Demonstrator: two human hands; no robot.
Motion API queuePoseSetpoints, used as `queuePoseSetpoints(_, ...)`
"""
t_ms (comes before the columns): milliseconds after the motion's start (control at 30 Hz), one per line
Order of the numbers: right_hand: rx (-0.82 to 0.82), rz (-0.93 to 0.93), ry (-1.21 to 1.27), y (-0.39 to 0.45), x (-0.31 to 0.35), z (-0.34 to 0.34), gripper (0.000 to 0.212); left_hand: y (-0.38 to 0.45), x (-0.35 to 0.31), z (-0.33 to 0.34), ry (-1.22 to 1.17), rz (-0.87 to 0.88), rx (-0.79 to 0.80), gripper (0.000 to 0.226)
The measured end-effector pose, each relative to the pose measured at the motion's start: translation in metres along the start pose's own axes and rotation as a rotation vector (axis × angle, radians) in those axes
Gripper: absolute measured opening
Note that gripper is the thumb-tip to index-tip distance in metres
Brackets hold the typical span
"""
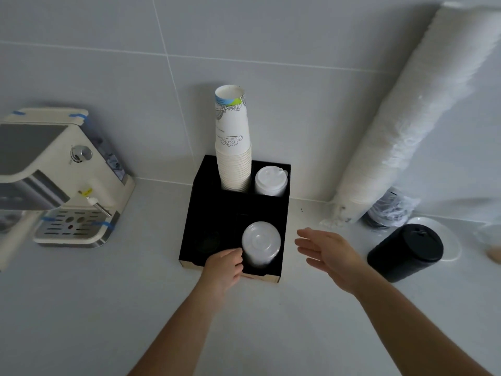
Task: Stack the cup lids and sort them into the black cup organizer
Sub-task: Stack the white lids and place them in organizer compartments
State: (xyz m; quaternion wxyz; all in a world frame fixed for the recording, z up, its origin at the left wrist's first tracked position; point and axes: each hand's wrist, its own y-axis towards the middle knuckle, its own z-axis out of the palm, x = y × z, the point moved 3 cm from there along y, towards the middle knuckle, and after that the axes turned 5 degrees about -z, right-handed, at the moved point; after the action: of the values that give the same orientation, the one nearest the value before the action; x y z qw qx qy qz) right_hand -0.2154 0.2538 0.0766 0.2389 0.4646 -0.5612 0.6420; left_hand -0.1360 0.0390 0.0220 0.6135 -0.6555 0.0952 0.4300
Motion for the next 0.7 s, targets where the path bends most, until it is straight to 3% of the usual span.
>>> queuePoseSetpoints(133, -0.011, -0.025, 0.149, -0.024, -0.008, -0.015, 0.032, -0.037, 0.005, -0.01, -0.118, 0.053, 0.062, 0.028)
queuePoseSetpoints(267, -0.033, -0.01, 0.313, -0.046, -0.019, -0.034, 0.034, -0.062, 0.007, -0.007, -0.289, 0.056, 0.125, 0.03)
queuePoseSetpoints(467, -0.133, -0.016, 0.554, -0.077, -0.03, -0.083, 0.031, -0.09, 0.008, 0.026, -0.323, 0.08, 0.17, 0.03)
queuePoseSetpoints(700, -0.222, -0.039, 0.618, -0.103, -0.043, -0.152, 0.034, -0.104, 0.019, 0.086, -0.328, 0.071, 0.257, 0.035)
